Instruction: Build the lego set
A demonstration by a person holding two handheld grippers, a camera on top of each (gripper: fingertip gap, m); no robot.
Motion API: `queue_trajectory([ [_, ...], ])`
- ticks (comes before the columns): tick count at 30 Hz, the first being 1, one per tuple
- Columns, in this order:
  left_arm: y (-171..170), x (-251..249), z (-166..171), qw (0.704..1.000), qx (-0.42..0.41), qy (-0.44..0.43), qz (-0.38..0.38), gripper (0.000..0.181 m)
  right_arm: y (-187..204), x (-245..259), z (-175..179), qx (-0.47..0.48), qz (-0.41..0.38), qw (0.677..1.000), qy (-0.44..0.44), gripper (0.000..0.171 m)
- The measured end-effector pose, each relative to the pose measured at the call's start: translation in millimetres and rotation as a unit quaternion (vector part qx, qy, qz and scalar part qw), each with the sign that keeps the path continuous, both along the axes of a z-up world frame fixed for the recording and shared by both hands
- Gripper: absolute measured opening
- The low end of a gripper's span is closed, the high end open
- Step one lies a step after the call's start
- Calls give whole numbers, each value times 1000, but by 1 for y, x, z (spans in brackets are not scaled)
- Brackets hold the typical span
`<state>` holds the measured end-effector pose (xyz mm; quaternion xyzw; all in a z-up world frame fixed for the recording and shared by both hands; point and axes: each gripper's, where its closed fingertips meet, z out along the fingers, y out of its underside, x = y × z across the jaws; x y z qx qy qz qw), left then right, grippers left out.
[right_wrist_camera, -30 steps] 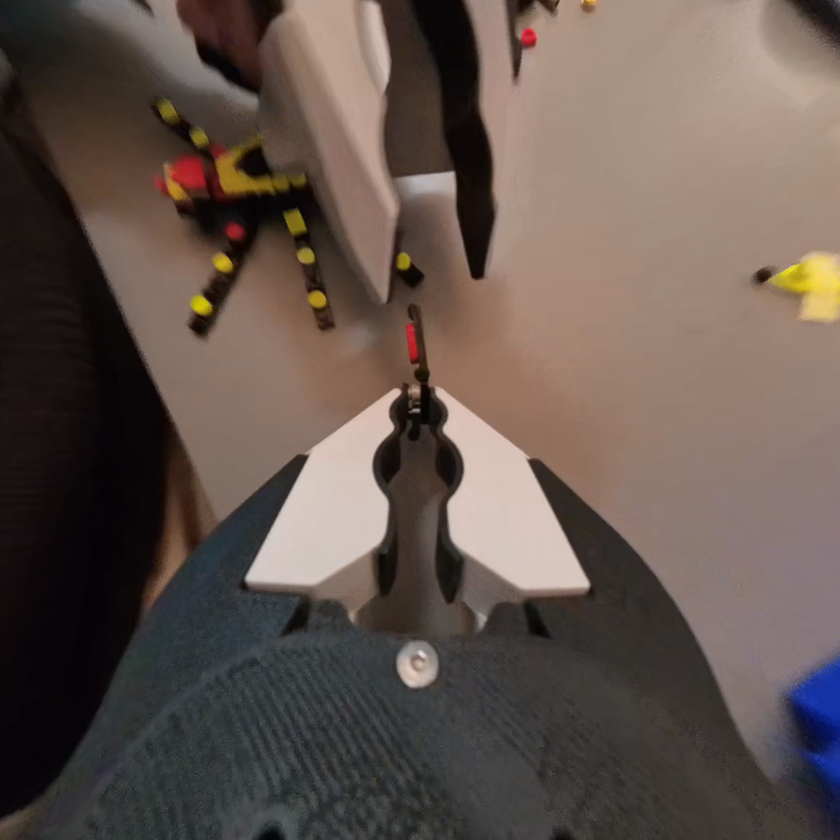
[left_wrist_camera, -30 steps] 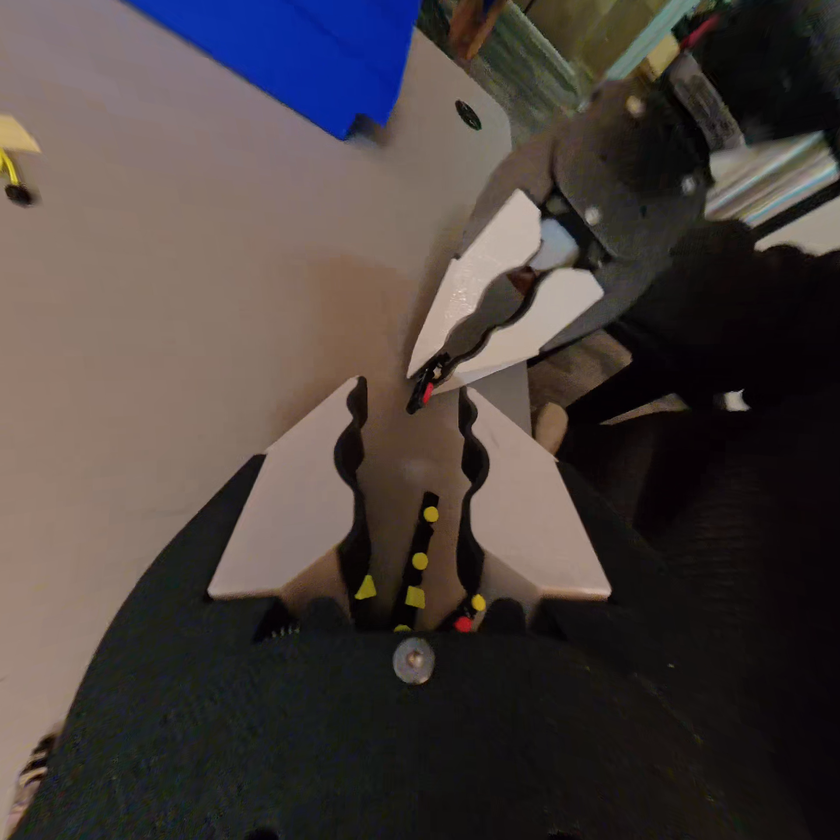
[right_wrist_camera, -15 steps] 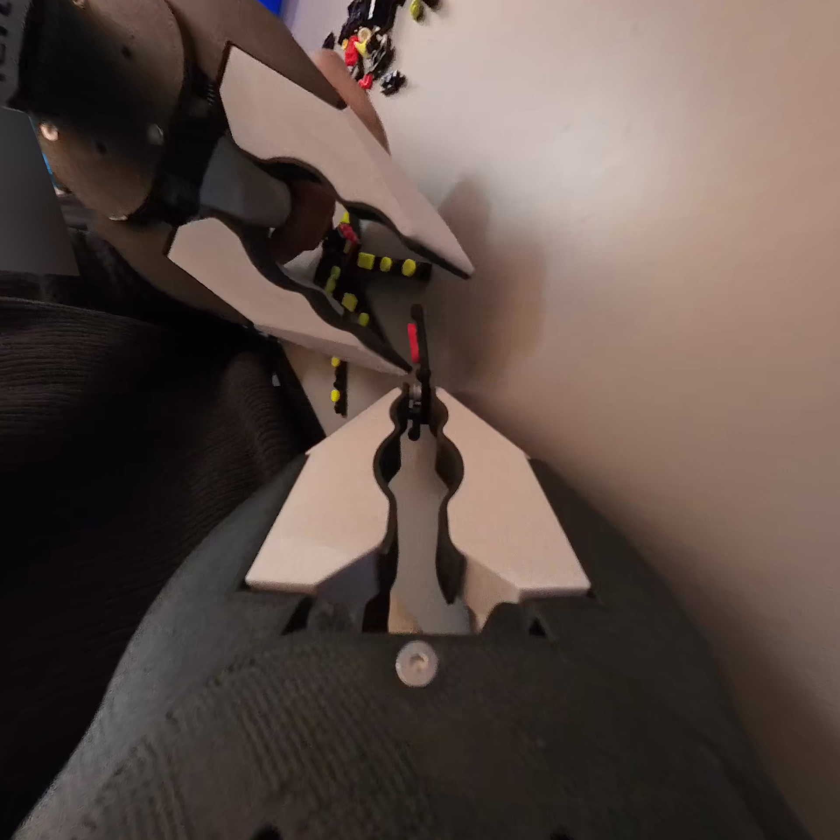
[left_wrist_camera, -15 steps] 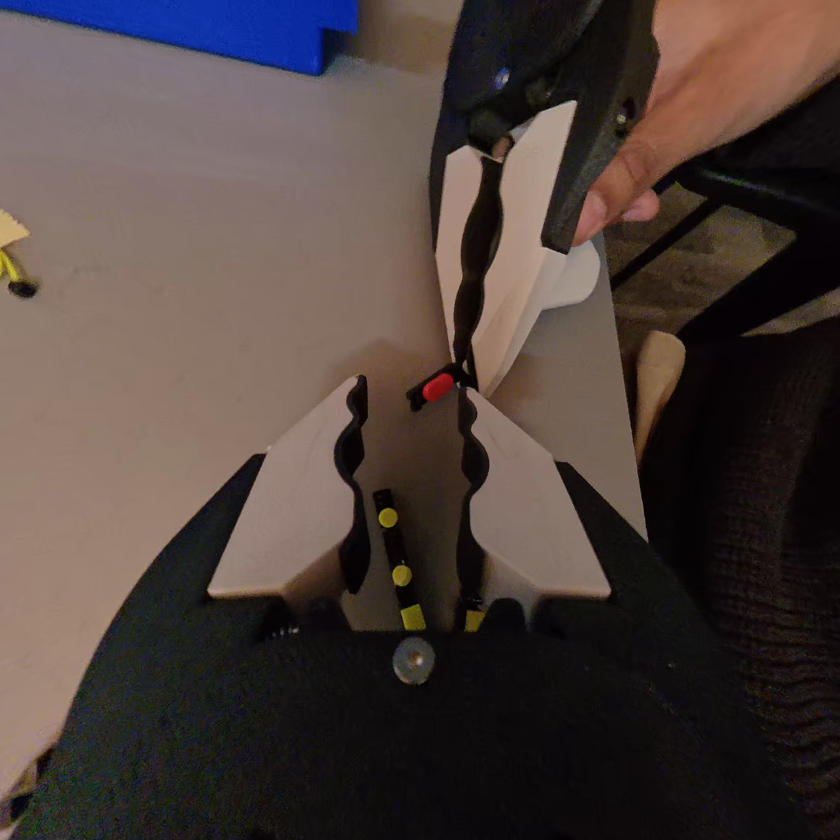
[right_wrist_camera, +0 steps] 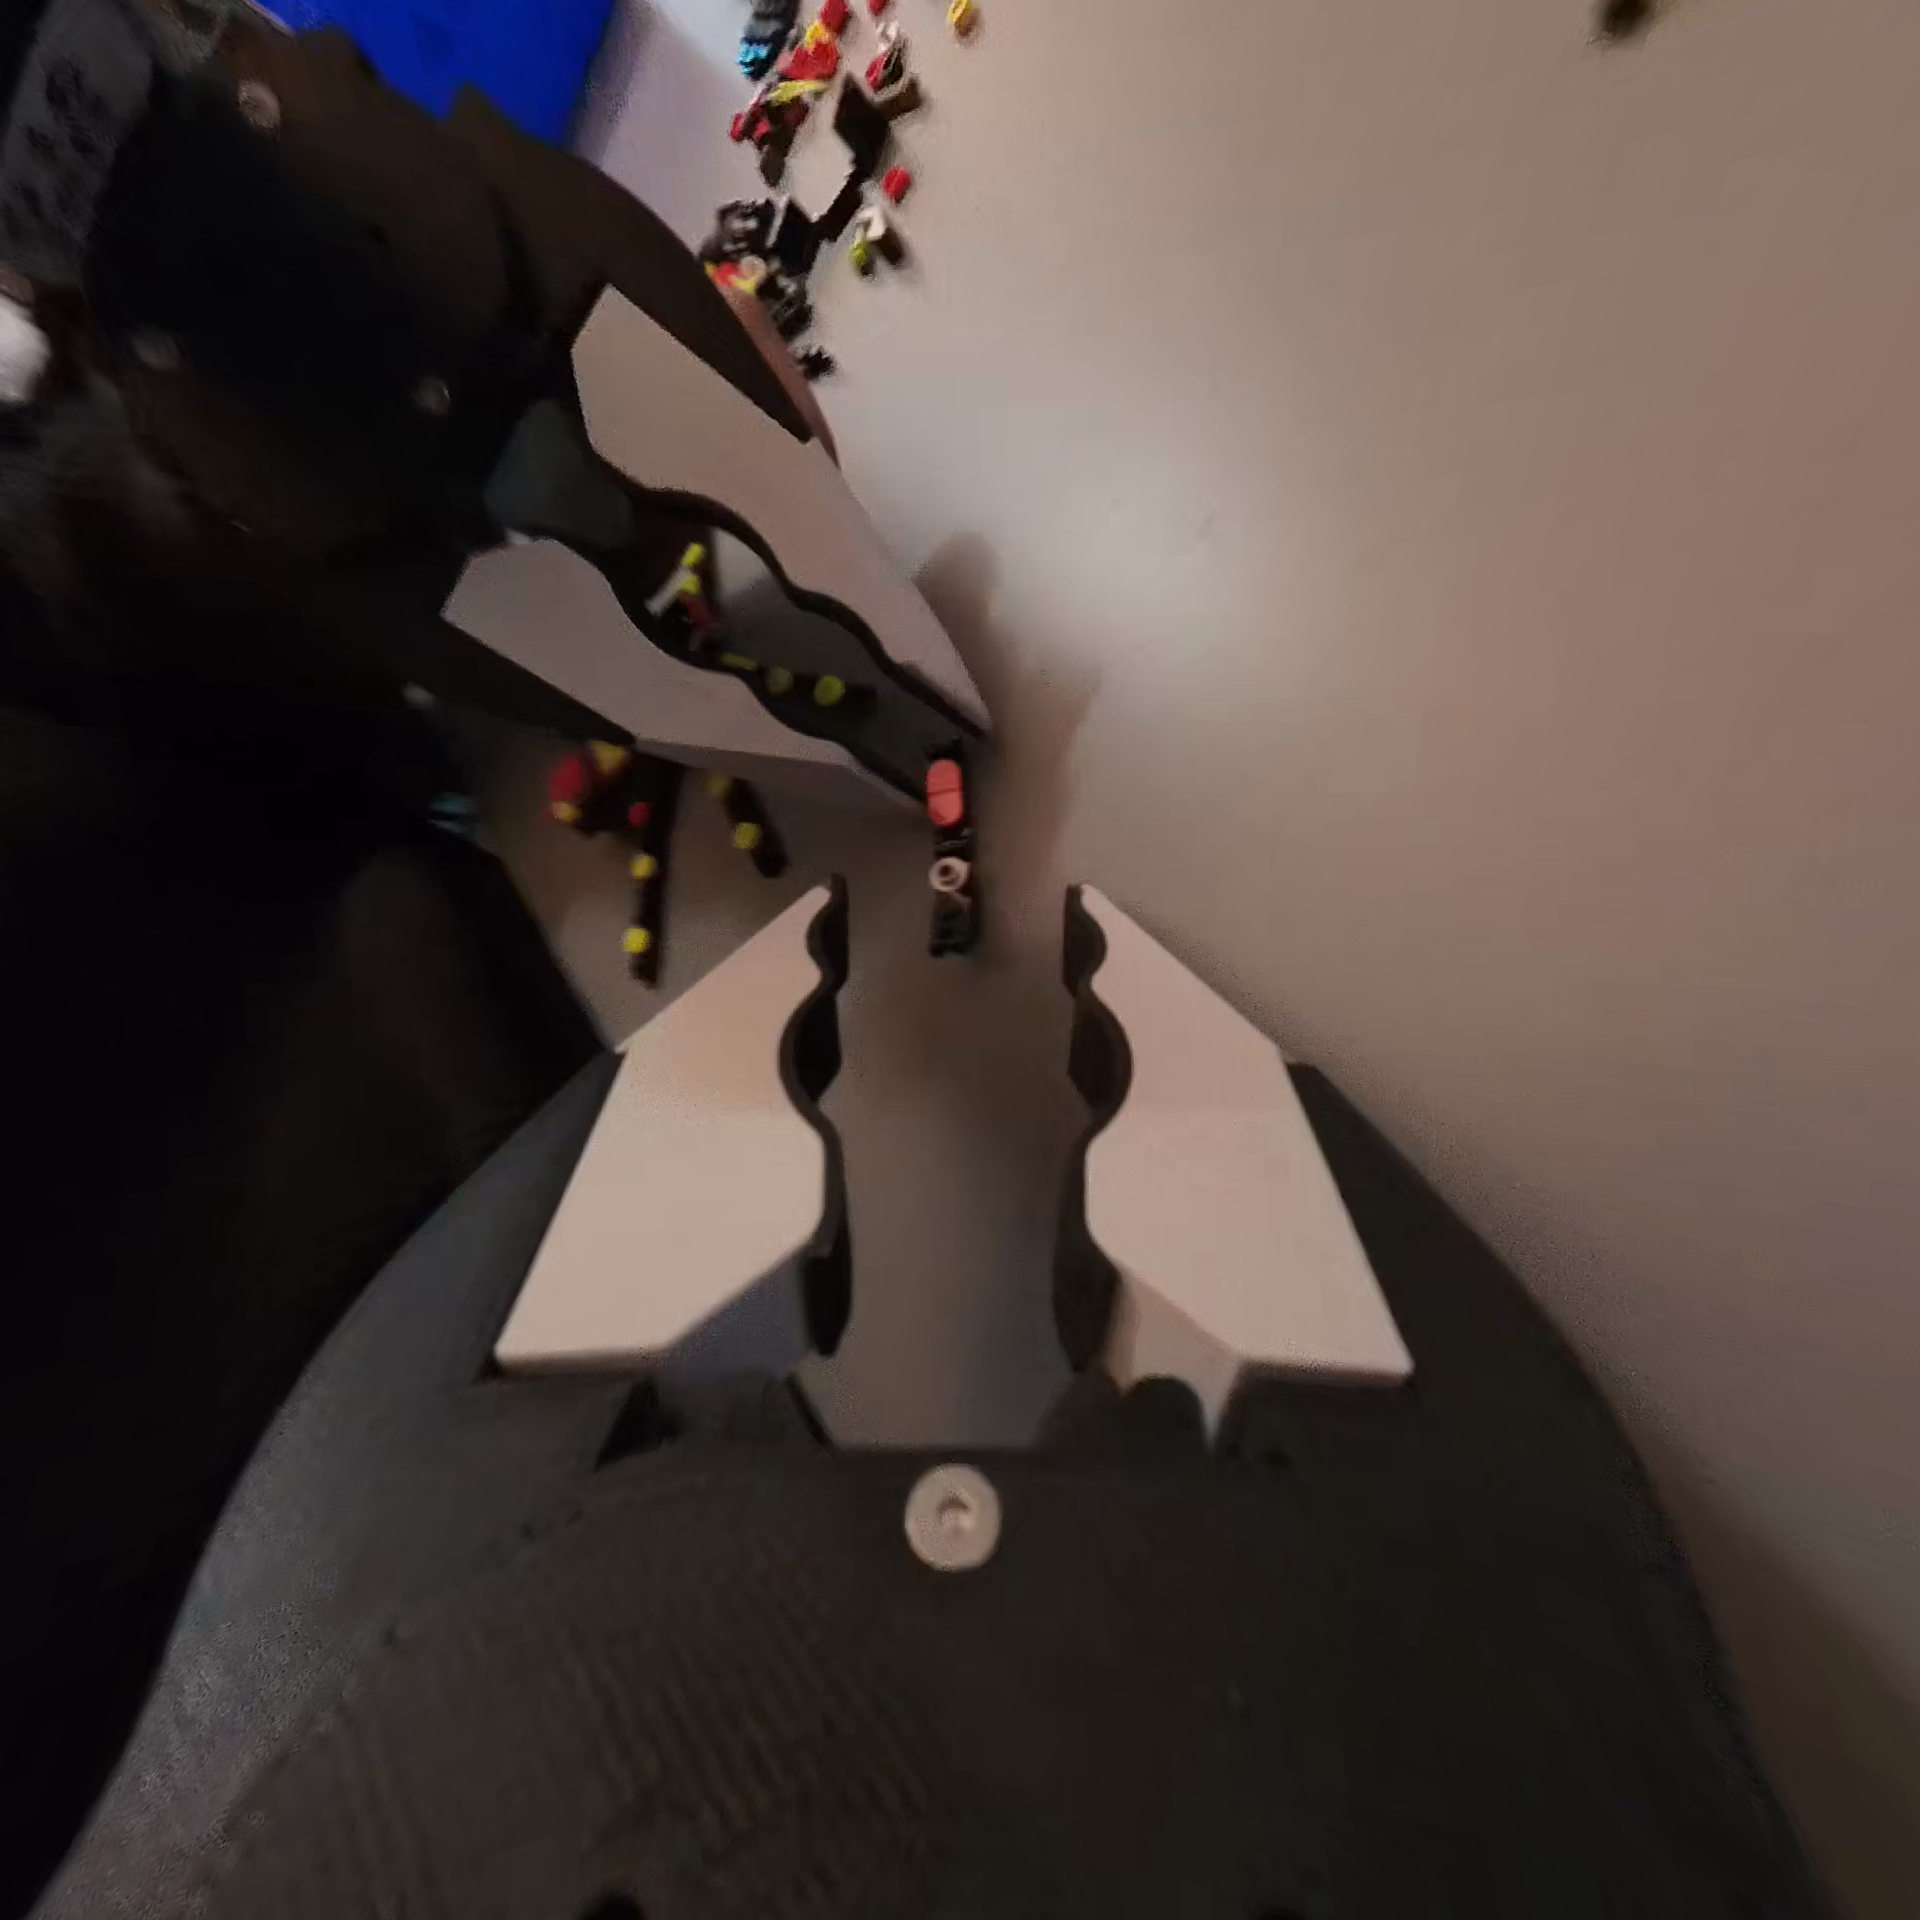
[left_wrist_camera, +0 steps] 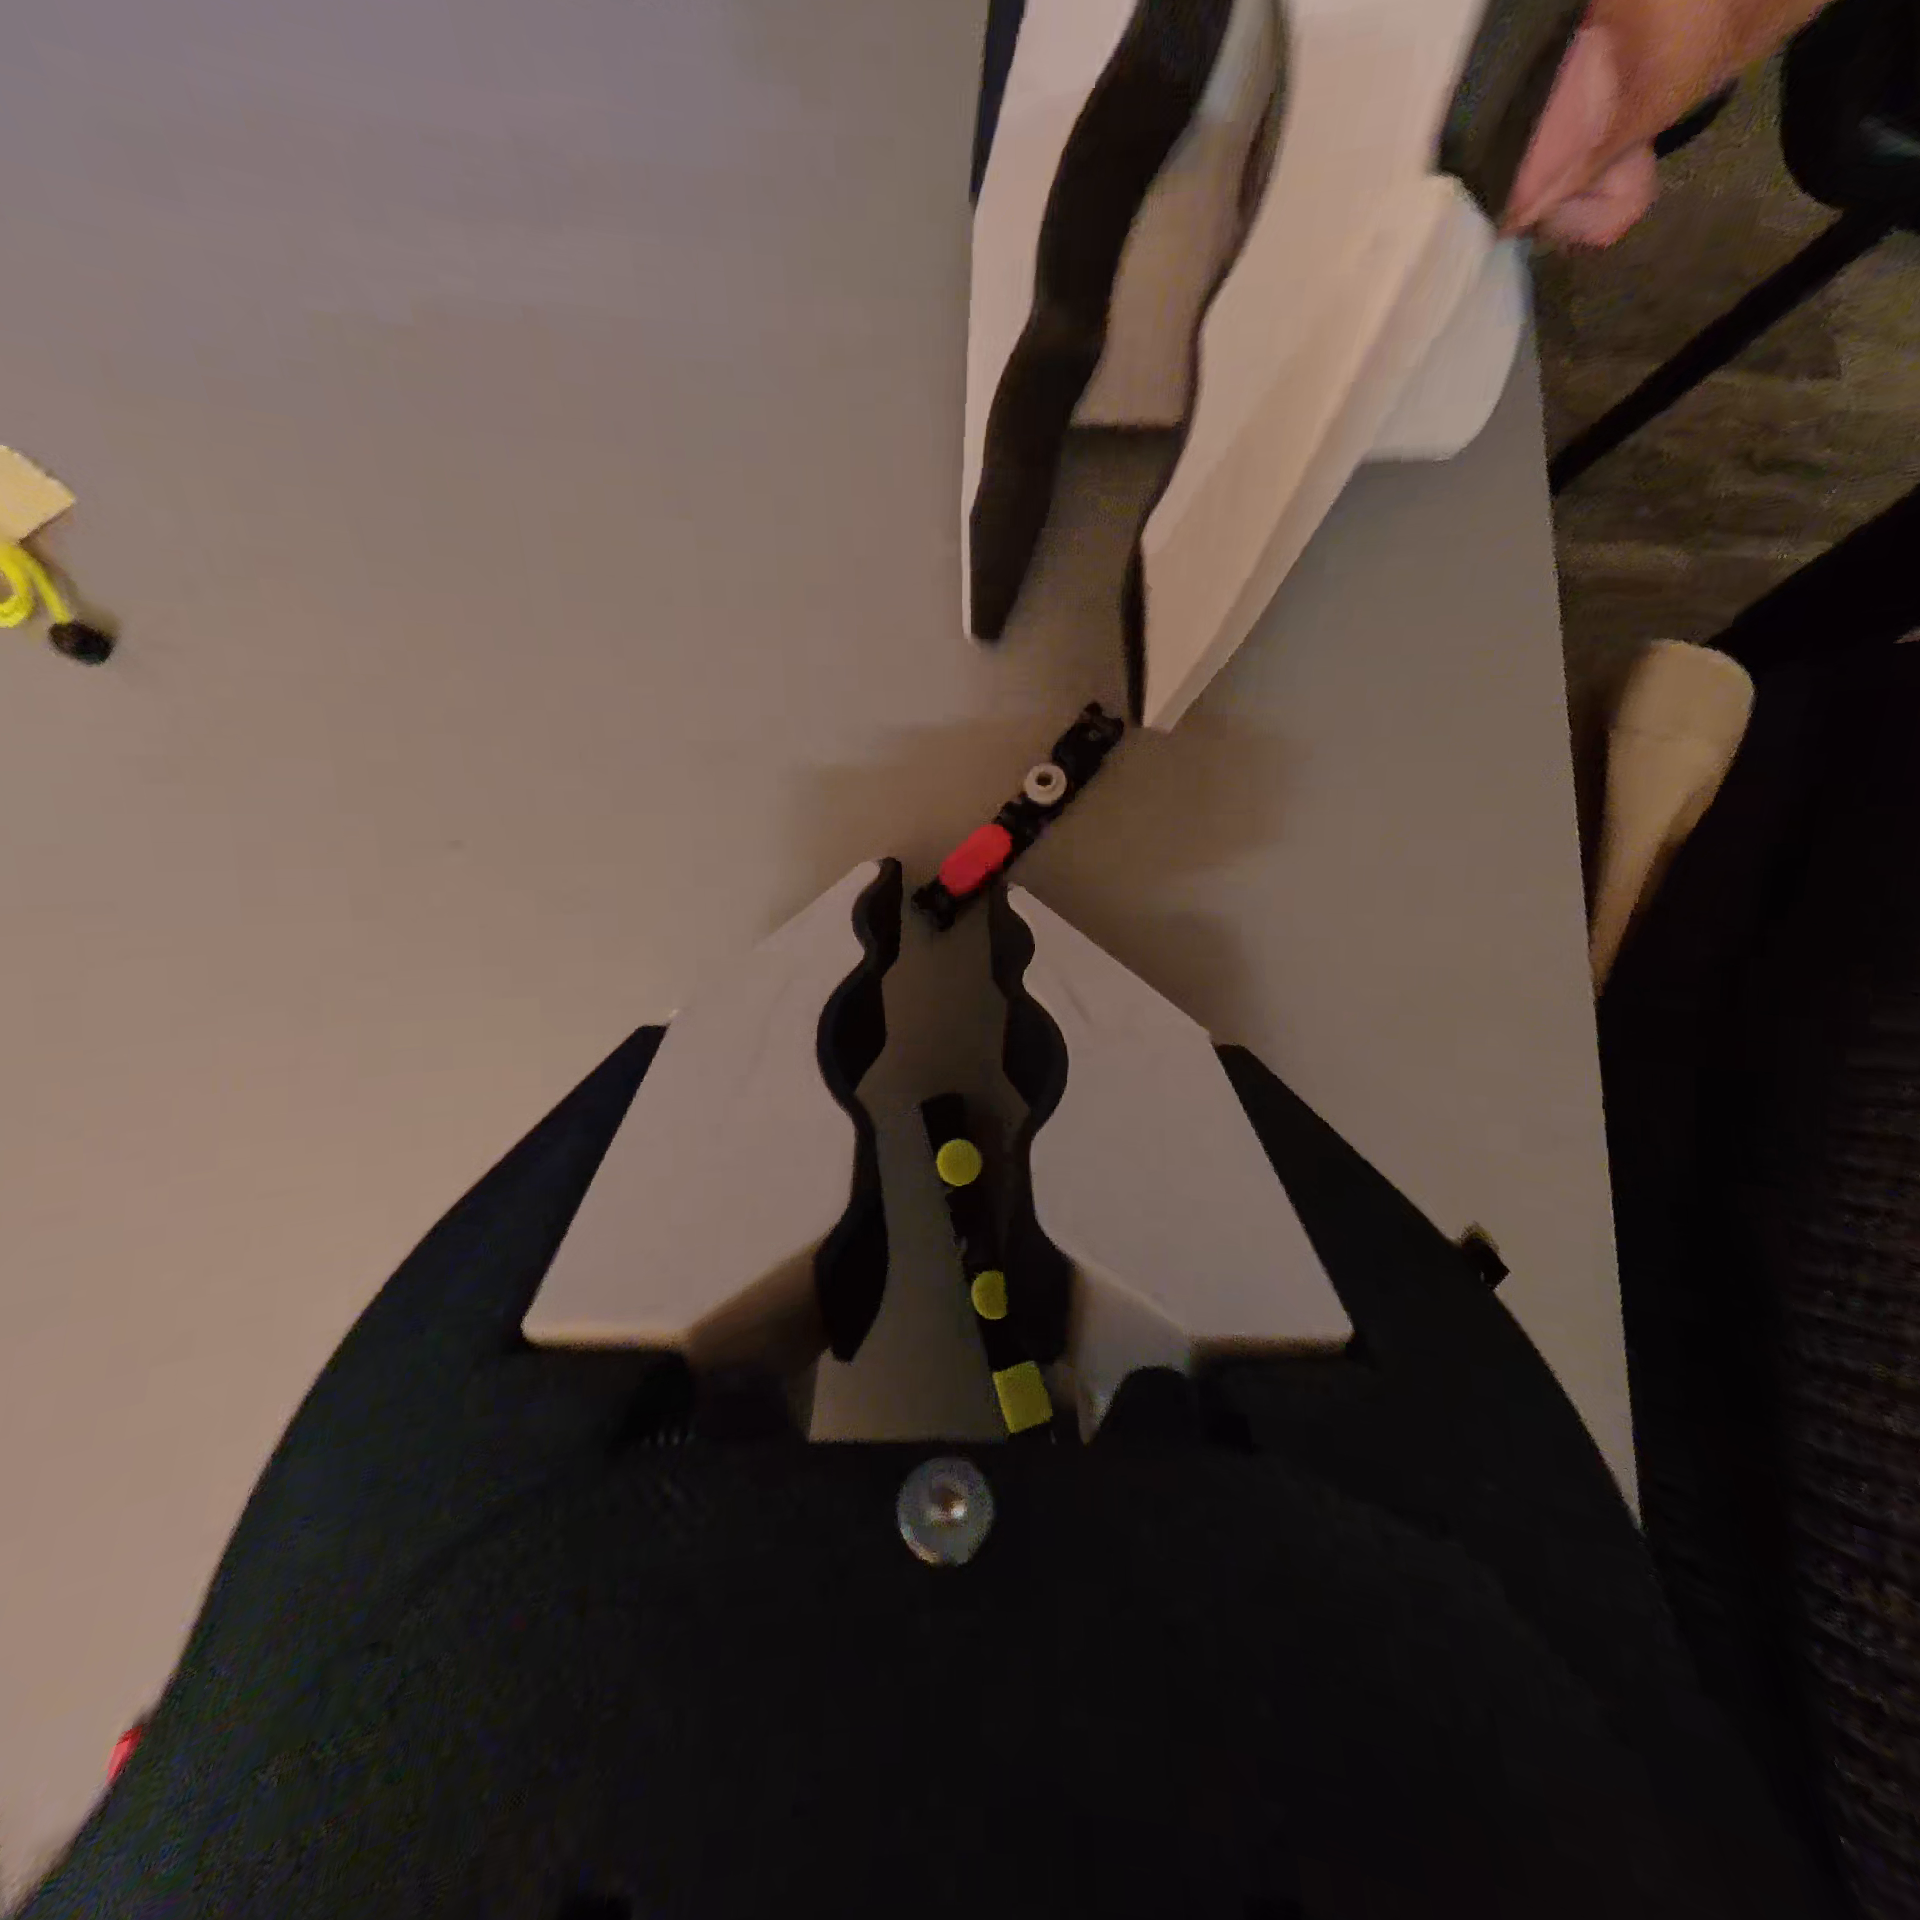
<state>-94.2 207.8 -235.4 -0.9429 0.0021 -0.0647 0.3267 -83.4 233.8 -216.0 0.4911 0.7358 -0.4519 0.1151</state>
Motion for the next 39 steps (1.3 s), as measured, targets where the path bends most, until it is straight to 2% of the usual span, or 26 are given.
queue_trajectory([
  [2,-2,-5,0,1000,-5,-9,15,18,7,-4,4,65,7,996,66,36],
  [5,-3,-5,4,1000,10,-13,11,20,-2,-3,13,125,44,979,157,33],
  [8,1,-1,12,999,35,1,-13,17,-7,3,1,211,94,954,192,24],
  [11,1,3,9,999,26,13,-23,10,-9,7,-15,262,126,938,191,21],
  [17,-2,4,1,999,10,18,-25,4,-13,4,-16,273,128,932,201,7],
  [26,-2,5,1,1000,8,-7,-13,4,-11,4,-19,237,115,947,184,7],
  [33,-2,6,2,1000,6,-15,-5,7,-11,4,-18,242,116,944,192,6],
  [35,-2,6,3,1000,7,-16,0,17,-7,0,-18,255,103,942,192,13],
  [37,-1,5,6,1000,12,-19,7,19,0,-6,-18,276,89,937,197,28],
  [39,-1,4,11,999,22,-24,15,20,5,-10,-14,285,75,933,206,32],
])
